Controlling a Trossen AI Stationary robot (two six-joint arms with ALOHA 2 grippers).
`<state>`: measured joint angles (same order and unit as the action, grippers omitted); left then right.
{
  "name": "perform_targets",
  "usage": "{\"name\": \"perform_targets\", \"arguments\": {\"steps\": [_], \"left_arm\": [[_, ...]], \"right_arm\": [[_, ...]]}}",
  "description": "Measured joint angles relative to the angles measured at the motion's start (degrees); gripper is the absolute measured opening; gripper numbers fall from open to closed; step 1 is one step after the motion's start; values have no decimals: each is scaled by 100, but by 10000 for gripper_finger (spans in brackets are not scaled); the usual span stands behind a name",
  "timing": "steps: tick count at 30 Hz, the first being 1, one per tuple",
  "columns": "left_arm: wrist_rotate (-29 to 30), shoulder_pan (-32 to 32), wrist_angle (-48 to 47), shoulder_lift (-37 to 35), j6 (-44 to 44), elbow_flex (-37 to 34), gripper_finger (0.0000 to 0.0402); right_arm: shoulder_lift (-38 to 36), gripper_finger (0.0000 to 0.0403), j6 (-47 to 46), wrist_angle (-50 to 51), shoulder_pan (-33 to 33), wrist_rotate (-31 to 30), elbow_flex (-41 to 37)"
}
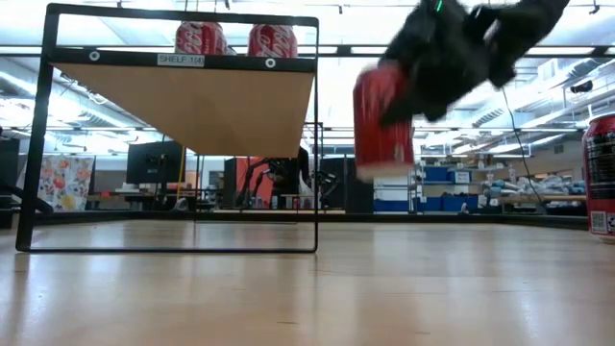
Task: Place canned beverage on shelf
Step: Put the left red and black soda can on the shelf
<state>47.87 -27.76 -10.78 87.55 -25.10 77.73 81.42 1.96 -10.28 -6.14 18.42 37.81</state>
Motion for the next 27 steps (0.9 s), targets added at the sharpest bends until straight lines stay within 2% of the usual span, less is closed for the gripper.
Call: {"name": "perform_targets", "arguments": {"steps": [3, 6, 11, 16, 19, 22, 27], "left_arm": [[362, -3, 61, -138, 52, 0, 121], [412, -3, 70, -340, 411, 0, 121], [380, -3, -66, -746, 1038, 4, 121], [110, -1, -812, -1137, 2008, 15, 121], [-110, 60, -1726, -1162, 2673, 242, 121], [-262, 95, -2616, -1161, 3286, 603, 121], [-556, 110, -3330, -1148, 3734, 834, 121]], "right_arm": [[-525, 327, 2, 334, 281, -71, 219], [-825, 327, 6, 343, 565, -86, 402], [-815, 327, -22, 405, 954, -504, 875], [-230, 327, 84, 656, 1201, -991, 1626], [194, 327, 124, 899, 1268, -1244, 2176], [624, 327, 105, 962, 1282, -1286, 2698], [1253, 327, -121, 1262, 1277, -1294, 3405]]}}
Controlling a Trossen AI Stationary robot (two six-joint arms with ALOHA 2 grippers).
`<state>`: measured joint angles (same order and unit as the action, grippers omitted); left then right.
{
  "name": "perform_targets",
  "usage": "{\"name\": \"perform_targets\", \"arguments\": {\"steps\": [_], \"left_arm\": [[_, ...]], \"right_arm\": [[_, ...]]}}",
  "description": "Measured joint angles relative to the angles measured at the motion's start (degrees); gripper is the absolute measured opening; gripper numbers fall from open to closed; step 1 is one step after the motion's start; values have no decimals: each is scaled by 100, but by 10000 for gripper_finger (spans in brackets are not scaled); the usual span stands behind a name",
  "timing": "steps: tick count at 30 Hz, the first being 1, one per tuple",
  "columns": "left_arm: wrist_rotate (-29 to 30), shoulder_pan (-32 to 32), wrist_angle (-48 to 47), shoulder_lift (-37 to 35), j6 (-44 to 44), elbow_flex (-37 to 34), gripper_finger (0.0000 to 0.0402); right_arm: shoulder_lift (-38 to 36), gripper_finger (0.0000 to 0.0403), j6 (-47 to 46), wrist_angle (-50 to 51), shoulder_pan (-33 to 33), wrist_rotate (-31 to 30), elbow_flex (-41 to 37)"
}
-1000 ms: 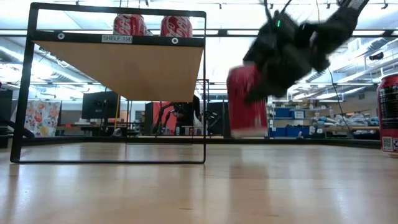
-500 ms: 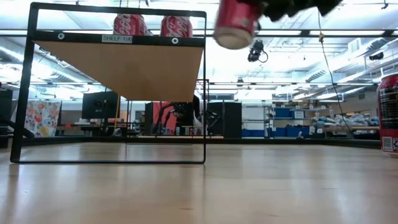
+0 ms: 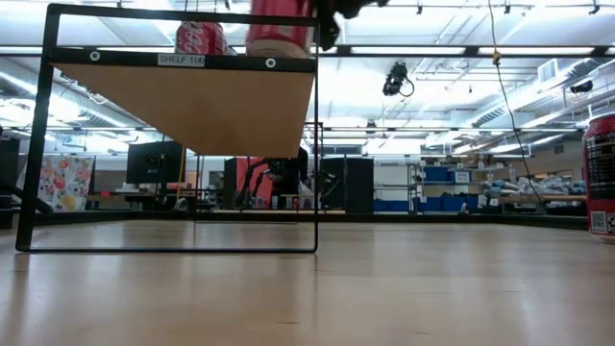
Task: Place canned beverage on shelf
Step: Put the left red and black soda can on the shelf
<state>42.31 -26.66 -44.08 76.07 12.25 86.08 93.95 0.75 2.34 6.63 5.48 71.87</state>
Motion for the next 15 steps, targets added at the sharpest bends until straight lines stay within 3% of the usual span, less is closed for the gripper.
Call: {"name": "perform_targets", "arguments": {"steps": [7, 15], "left_arm": [[-77, -30, -399, -41, 270, 16, 121], [-77, -30, -457, -41, 275, 16, 121]], "right_arm": [[742, 327, -63, 597, 0, -3, 742], [816, 340, 8, 641, -37, 14, 818]]}}
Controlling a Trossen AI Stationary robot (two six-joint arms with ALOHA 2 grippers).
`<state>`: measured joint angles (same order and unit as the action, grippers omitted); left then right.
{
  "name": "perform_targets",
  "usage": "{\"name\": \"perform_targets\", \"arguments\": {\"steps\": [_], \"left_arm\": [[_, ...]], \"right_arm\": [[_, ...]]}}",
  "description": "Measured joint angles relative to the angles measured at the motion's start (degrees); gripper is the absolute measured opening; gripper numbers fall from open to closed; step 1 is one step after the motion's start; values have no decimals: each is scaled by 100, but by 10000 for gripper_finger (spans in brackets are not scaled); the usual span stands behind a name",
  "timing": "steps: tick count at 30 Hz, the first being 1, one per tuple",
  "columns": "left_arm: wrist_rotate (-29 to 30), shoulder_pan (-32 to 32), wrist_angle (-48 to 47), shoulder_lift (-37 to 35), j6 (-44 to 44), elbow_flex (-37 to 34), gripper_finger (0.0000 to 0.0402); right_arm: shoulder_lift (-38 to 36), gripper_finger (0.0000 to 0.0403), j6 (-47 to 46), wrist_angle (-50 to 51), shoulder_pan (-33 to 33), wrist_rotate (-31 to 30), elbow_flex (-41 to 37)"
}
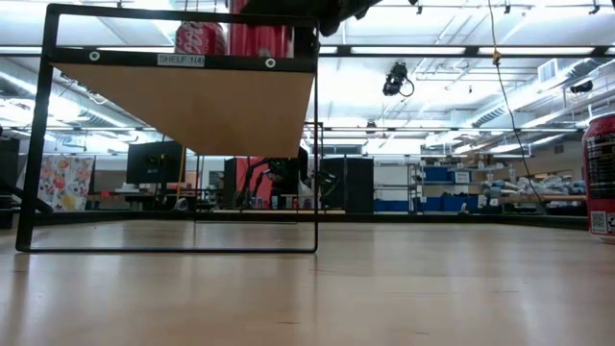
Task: Place canned beverage on shelf
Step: Put the left red and black soda can on the shelf
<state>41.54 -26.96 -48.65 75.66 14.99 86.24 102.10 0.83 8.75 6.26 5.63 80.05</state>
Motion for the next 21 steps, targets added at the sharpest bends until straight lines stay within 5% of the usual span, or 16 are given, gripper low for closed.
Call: {"name": "perform_targets", "arguments": {"steps": [21], "left_arm": [[-85, 0, -10, 4, -107, -6, 121]], "right_arm": [[-343, 364, 336, -44, 6, -96, 2]]}}
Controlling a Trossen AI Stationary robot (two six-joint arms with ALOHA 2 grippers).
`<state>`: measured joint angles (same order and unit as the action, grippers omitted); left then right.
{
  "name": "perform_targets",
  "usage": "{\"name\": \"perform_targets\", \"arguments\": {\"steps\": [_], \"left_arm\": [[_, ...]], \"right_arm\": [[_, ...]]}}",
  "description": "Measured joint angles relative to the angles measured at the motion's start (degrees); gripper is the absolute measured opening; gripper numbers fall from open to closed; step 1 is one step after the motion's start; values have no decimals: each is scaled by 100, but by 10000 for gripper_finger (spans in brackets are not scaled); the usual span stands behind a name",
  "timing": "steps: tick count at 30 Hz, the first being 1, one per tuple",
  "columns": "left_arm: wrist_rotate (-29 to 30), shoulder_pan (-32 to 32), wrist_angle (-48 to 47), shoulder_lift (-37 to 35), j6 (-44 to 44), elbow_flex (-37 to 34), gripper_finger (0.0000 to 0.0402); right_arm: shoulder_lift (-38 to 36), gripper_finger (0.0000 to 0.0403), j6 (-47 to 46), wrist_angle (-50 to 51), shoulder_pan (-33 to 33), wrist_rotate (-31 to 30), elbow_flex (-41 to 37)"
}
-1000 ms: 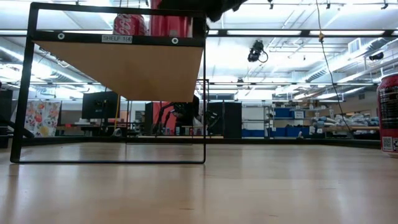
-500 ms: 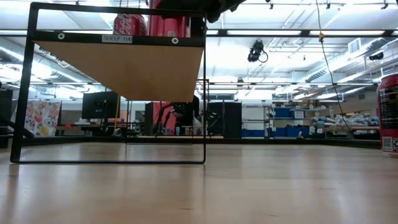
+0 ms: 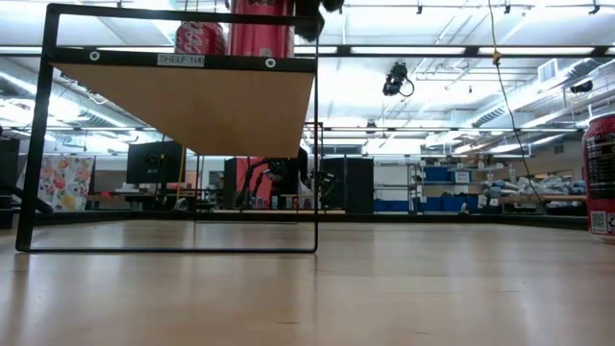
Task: Place canned beverage on shelf
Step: Put the left red and black soda can on the shelf
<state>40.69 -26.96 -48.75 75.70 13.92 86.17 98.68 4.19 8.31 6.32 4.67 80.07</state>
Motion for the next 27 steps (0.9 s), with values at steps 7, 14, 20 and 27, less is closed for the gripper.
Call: {"name": "perform_targets", "arguments": {"steps": [7, 14, 20, 27], "left_arm": [[-2, 15, 0, 0, -14, 0, 121], [-2, 15, 2, 2, -14, -2, 121], [-2, 15, 3, 4, -14, -5, 121], [-2, 15, 4, 4, -14, -5, 121]], "right_arm": [[-284, 364, 185, -292, 10, -65, 0], [-378, 364, 246, -471, -100, -65, -2], [-590, 364, 353, -441, -119, -64, -4], [-1073, 364, 505, 554, -22, -145, -4]]}}
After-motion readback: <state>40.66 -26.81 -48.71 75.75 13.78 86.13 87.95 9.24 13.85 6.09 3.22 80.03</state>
